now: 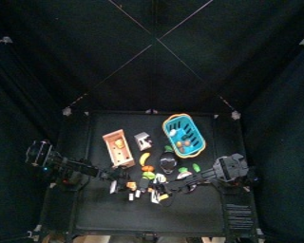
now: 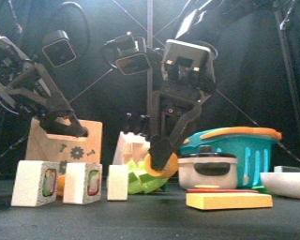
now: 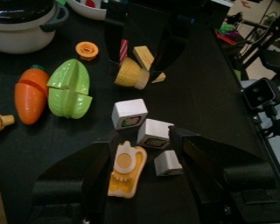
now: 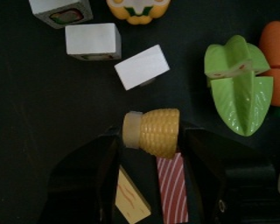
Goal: Place corn bottom in basket
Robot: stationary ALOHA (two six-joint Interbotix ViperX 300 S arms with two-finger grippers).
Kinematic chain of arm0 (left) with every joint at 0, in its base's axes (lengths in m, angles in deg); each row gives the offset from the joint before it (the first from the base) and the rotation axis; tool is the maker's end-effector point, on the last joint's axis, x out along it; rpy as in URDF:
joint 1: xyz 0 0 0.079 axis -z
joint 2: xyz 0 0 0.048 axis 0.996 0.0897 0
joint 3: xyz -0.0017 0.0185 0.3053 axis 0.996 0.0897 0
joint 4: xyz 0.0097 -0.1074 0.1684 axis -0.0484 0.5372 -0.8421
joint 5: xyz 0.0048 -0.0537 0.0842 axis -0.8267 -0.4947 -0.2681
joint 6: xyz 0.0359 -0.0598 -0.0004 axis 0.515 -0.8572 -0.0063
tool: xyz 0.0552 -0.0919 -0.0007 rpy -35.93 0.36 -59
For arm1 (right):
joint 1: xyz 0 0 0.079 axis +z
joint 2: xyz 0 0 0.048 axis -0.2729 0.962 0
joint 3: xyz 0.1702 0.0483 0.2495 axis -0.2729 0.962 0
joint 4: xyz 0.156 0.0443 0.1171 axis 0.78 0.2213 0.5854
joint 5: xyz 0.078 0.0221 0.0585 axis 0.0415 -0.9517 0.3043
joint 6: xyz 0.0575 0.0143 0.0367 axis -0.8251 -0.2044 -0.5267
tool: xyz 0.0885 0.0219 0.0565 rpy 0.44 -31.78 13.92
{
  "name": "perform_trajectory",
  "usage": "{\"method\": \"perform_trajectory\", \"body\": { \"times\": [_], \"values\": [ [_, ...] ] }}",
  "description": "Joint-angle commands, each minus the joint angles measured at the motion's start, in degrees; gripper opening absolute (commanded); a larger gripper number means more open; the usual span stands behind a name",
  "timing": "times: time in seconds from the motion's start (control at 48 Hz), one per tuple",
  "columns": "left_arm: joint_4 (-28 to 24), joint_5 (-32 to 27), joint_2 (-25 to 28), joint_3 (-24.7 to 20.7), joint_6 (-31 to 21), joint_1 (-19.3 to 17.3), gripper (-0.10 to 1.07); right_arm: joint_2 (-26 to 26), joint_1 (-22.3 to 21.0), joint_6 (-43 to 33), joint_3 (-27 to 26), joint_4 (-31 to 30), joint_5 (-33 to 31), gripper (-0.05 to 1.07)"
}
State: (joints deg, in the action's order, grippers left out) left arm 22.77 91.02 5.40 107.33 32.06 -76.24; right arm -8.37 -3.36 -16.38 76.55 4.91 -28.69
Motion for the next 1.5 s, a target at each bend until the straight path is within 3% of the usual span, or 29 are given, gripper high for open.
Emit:
{"method": "perform_trajectory", "body": {
  "times": [0.0, 0.375, 0.646, 0.812, 1.042, 1.188, 1.292, 1.479],
  "values": [
    [0.1, 0.2, 0.2, -0.5, 0.0, 0.2, 0.87, -3.5, 0.0, 0.0, -0.4, -0.1, -0.2, 0.69],
    [0.1, 0.0, 0.6, -1.7, 0.0, 0.0, 0.87, -12.1, -1.2, 0.1, 0.8, -2.3, -1.7, 0.69],
    [0.1, -0.3, 0.9, -1.8, 0.0, 0.0, 0.87, -19.2, -6.8, -0.1, 3.3, -7.4, -6.7, 0.69],
    [0.1, -0.4, 0.9, -1.9, 0.0, -0.1, 0.87, -25.0, -10.9, -0.2, 6.6, -8.5, -6.4, 0.68],
    [0.4, -0.4, 1.1, -1.9, -0.1, 0.0, 0.87, -32.3, -21.8, -0.1, 13.1, -8.7, -5.4, 0.68],
    [0.4, -0.4, 1.2, -1.9, 0.0, -0.2, 0.87, -35.5, -31.4, -0.1, 18.3, -9.1, -3.0, 0.69],
    [0.4, -0.4, 1.4, -2.0, 0.0, -0.2, 0.87, -35.9, -38.1, -0.1, 20.7, -8.3, 0.3, 0.69],
    [0.4, -0.4, 1.7, -2.1, 0.1, -0.3, 0.87, -32.9, -45.1, 0.0, 24.0, -8.1, 6.9, 0.70]
  ]
}}
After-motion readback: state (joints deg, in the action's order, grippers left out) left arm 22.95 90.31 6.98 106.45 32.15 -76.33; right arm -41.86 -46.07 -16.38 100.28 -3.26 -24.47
